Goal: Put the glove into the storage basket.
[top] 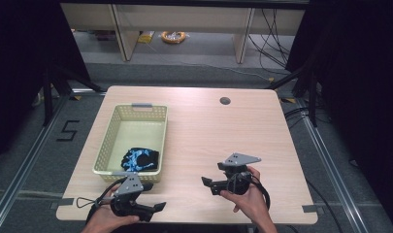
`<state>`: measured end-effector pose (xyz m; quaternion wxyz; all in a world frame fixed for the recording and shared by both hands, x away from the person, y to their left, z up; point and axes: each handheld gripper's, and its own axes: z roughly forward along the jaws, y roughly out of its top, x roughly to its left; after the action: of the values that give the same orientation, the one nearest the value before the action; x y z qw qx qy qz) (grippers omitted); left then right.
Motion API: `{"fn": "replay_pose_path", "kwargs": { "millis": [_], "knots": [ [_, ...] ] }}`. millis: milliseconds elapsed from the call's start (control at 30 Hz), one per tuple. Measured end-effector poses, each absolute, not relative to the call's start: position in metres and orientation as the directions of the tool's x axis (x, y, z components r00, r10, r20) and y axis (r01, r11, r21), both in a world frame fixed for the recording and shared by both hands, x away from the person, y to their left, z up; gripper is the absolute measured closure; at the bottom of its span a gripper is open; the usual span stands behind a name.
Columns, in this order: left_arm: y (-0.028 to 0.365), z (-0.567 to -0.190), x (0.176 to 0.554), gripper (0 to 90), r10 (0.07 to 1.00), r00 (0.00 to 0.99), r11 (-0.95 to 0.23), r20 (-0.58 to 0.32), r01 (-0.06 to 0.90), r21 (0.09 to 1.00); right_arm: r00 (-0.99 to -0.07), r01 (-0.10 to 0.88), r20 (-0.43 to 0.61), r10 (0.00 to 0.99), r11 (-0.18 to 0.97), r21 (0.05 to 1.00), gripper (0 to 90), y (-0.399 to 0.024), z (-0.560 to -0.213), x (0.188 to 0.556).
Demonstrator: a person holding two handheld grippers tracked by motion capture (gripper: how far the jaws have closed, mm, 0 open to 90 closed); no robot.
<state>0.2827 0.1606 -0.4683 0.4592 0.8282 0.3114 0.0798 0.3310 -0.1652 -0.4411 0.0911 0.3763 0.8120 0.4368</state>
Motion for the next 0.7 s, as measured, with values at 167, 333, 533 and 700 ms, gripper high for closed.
{"fn": "replay_pose_path", "kwargs": {
  "millis": [167,333,533,700],
  "knots": [
    [0.161,-0.471,0.281,21.2,0.59,0.79,-0.373,-0.169,0.452,0.81,-0.688,0.559,0.21,0.695,0.322,0.764,21.7,-0.166,-0.447,0.324],
    [0.162,-0.473,0.28,21.2,0.587,0.792,-0.385,-0.168,0.456,0.803,-0.7,0.552,0.214,0.681,0.327,0.767,21.6,-0.169,-0.454,0.321],
    [0.164,-0.476,0.279,21.2,0.58,0.799,-0.402,-0.159,0.45,0.798,-0.697,0.555,0.221,0.682,0.318,0.769,21.5,-0.172,-0.46,0.316],
    [0.164,-0.479,0.278,21.1,0.579,0.796,-0.385,-0.175,0.456,0.802,-0.7,0.555,0.22,0.68,0.324,0.766,21.2,-0.176,-0.464,0.312]
  ]
}}
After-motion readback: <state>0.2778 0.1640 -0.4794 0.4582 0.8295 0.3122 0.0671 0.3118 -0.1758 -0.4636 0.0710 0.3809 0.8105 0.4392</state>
